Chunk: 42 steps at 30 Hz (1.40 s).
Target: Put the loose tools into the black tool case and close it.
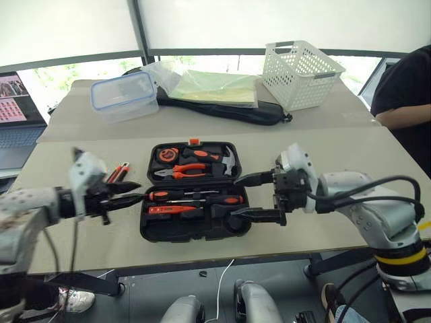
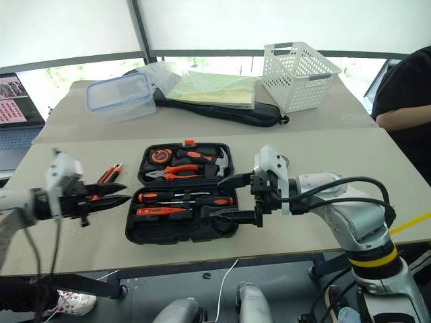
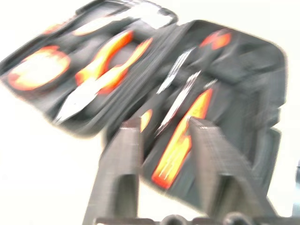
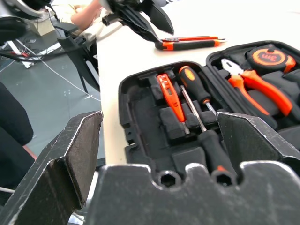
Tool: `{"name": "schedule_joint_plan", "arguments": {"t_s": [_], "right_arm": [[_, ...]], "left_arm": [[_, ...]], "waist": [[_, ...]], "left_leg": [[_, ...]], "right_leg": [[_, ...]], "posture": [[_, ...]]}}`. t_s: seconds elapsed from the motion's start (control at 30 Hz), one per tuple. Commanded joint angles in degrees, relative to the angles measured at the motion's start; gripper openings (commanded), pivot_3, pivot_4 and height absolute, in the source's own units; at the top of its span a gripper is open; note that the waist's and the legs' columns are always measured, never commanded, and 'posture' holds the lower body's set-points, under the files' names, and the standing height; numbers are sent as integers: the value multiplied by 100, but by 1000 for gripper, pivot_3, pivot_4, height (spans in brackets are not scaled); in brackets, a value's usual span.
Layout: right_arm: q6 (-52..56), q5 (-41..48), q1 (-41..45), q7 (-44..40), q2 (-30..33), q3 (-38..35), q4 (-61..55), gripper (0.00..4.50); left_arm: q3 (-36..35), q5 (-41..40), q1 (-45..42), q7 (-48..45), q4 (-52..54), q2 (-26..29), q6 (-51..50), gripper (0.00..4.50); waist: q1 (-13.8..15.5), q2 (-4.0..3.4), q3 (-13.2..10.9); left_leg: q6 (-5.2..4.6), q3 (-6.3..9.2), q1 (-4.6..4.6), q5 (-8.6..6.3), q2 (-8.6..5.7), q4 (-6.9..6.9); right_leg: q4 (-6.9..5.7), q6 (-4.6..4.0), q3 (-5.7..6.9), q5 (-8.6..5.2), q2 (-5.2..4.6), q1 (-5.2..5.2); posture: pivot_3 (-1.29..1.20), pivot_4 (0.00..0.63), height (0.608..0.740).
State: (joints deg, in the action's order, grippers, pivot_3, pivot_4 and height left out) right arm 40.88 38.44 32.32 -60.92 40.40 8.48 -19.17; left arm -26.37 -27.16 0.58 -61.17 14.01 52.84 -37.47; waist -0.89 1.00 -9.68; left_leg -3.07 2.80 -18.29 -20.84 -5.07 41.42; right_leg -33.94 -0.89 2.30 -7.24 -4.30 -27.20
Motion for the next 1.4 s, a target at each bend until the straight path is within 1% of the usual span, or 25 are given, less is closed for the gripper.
{"name": "schedule_joint_plan", "arguments": {"t_s": [0.03,0.07,0.1,0.13,0.17,0.23,0.3,0.4,0.43,0.57,0.67,0.7,0.77,0.83,0.97,1.07,1.13,1.23,1.3,1.4], "right_arm": [[-351,-177,342,-262,-162,94,200,4500],[-383,-213,398,-317,-209,122,256,4500],[-415,-241,437,-372,-243,146,301,4500],[-440,-268,463,-418,-264,171,334,4500],[-460,-297,476,-462,-279,190,358,4500],[-524,-382,487,-535,-303,239,392,4500],[-539,-430,497,-561,-338,257,406,4500],[-493,-428,488,-546,-362,254,343,4500],[-480,-429,486,-540,-368,255,327,4500],[-410,-419,364,-436,-326,218,106,4500],[-373,-411,263,-287,-326,157,-66,4500],[-345,-387,195,-220,-317,125,-176,4500],[-285,-329,87,-133,-283,80,-354,4500],[-247,-308,30,-89,-252,43,-431,4500],[-210,-297,-31,-24,-195,-5,-513,4500],[-207,-284,-53,-2,-162,-34,-535,4500],[-198,-273,-70,10,-132,-52,-557,4500],[-131,-198,-132,16,-50,-116,-620,4500],[-50,-123,-208,-9,46,-178,-683,4500],[220,111,-441,-219,376,-278,-857,4500]], "left_arm": [[-1042,642,977,410,-553,85,343,3276],[-1187,755,1200,480,-677,73,457,3597],[-1293,797,1350,522,-784,69,492,4071],[-1319,774,1361,573,-830,78,457,4330],[-1299,749,1319,609,-862,99,438,4471],[-1103,702,1075,645,-949,197,353,4471],[-730,703,614,709,-1114,340,151,4471],[73,823,-351,754,-1576,548,-194,4471],[258,857,-584,759,-1713,589,-257,4471],[1429,1185,-2053,679,-2669,594,-558,4471],[2121,1534,-2638,616,-3243,537,-493,4471],[2386,1722,-2807,605,-3508,479,-307,4471],[2670,1929,-3039,652,-3928,356,-80,4471],[2809,2052,-3166,648,-4225,277,99,4471],[2797,2064,-3057,536,-4390,286,437,3463],[2703,2085,-2852,538,-4387,368,874,2336],[2387,1765,-2758,289,-4134,365,1232,1693],[1851,1061,-2700,-340,-3290,366,1482,1655],[1652,630,-2688,-746,-2644,408,1435,1655],[1790,138,-2752,-1280,-1569,644,850,1655]], "waist": [[-11,0,0],[-13,0,0],[-7,0,0],[9,0,0],[59,2,0],[171,3,0],[247,5,1],[265,12,3],[251,13,4],[135,15,6],[-7,15,6],[-31,16,6],[-42,16,6],[-23,15,8],[-5,14,8],[-12,15,9],[-18,15,9],[-13,16,8],[27,21,6],[105,21,6]], "left_leg": [[2,-5,5,1,0,-12],[4,-4,6,3,-1,-17],[7,-4,8,4,0,-25],[10,-4,9,6,-1,-34],[12,-3,9,7,-1,-41],[13,11,2,7,-4,-41],[12,17,-5,7,-12,-38],[12,20,-1,8,-16,-29],[12,20,1,8,-20,-23],[15,15,7,11,-19,-29],[23,10,3,16,-10,-34],[22,9,0,16,-11,-37],[22,9,-1,16,-12,-39],[22,9,-2,16,-14,-43],[22,7,5,16,-15,-33],[23,2,24,16,-10,-37],[25,2,33,17,-6,-43],[27,3,23,18,1,-44],[27,7,-17,18,0,-23],[21,18,-97,15,-10,37]], "right_leg": [[0,-1,-2,-1,1,0],[2,-3,1,-2,2,-3],[2,-5,2,-3,4,-3],[5,-7,3,-4,3,-4],[9,-8,5,-4,3,-4],[19,-8,13,-5,-4,4],[19,-7,16,-4,-6,9],[12,-3,17,1,-6,18],[2,-2,18,1,-7,19],[-3,-3,19,0,-6,8],[-11,-10,22,5,-2,-1],[-12,-10,21,5,-3,-5],[-7,-10,21,5,-2,-10],[-7,-10,23,5,-2,-15],[-4,-10,14,5,-8,-9],[-7,-10,-5,4,-10,1],[-9,-11,-10,4,-9,4],[-9,-13,-8,4,-6,-5],[-10,-18,1,7,-6,-36],[-15,-18,12,9,-10,-96]], "posture": [[0,150,740],[0,150,740],[0,150,740],[0,150,740],[0,150,740],[0,150,740],[0,150,740],[0,150,740],[0,150,740],[0,150,740],[0,150,740],[0,150,740],[0,150,740],[0,150,740],[0,150,740],[0,150,740],[0,150,740],[0,150,740],[0,150,740],[0,150,740]]}}
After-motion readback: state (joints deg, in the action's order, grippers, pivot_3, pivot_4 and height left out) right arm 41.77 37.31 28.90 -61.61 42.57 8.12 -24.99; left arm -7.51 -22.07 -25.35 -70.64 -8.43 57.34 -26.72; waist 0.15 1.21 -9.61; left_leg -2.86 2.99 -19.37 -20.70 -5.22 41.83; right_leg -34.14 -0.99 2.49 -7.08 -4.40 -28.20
